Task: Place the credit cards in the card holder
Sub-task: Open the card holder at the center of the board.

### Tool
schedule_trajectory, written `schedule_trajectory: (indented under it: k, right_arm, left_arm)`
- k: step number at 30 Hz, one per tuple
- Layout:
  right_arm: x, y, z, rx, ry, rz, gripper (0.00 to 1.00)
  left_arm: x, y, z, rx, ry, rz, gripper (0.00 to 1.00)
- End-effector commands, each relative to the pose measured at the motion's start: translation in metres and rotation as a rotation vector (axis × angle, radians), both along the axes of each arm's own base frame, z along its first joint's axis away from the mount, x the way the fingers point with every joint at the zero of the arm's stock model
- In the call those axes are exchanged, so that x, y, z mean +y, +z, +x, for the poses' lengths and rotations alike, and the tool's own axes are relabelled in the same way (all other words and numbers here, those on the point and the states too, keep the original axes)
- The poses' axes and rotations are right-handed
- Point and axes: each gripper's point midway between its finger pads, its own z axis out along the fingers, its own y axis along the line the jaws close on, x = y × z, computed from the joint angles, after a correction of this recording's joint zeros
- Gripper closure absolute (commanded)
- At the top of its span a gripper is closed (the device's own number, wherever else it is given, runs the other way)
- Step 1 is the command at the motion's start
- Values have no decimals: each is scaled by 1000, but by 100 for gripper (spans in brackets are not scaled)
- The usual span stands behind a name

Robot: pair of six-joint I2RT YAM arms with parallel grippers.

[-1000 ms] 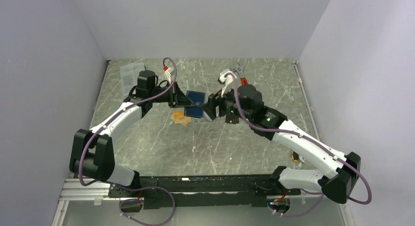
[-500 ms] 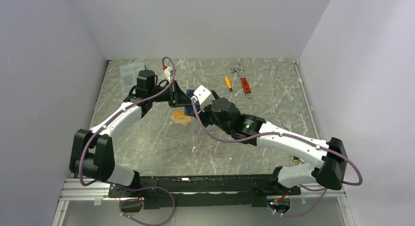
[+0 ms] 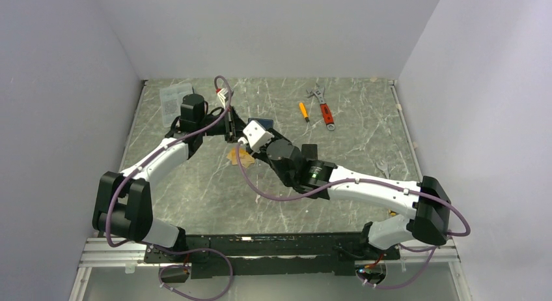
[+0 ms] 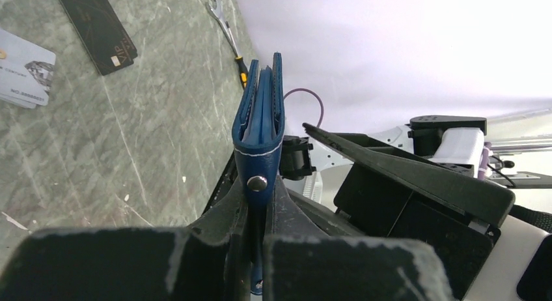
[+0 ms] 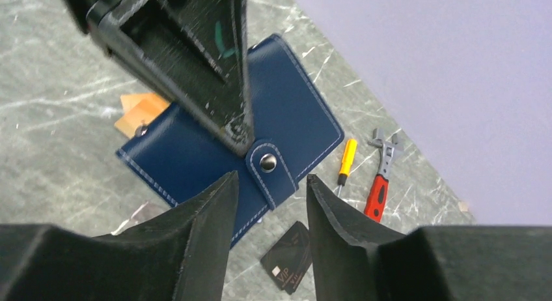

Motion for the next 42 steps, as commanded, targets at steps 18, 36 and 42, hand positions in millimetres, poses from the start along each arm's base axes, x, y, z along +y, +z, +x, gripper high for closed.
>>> schedule_trajectory:
  k: [18,36,42]
  right_arm:
    - [-7,30,23,-293,-259,39,100]
    - [-60,39,37,-209,-540,341,100]
    - [-58,40,32,-62,-456,461,91]
  left_arm:
    - [-2,26,-17,-47,-69,-60,100]
    - [-2,26,-19,-50,-72,-73,100]
    - [-1,17,-15,-47,-50,-40,100]
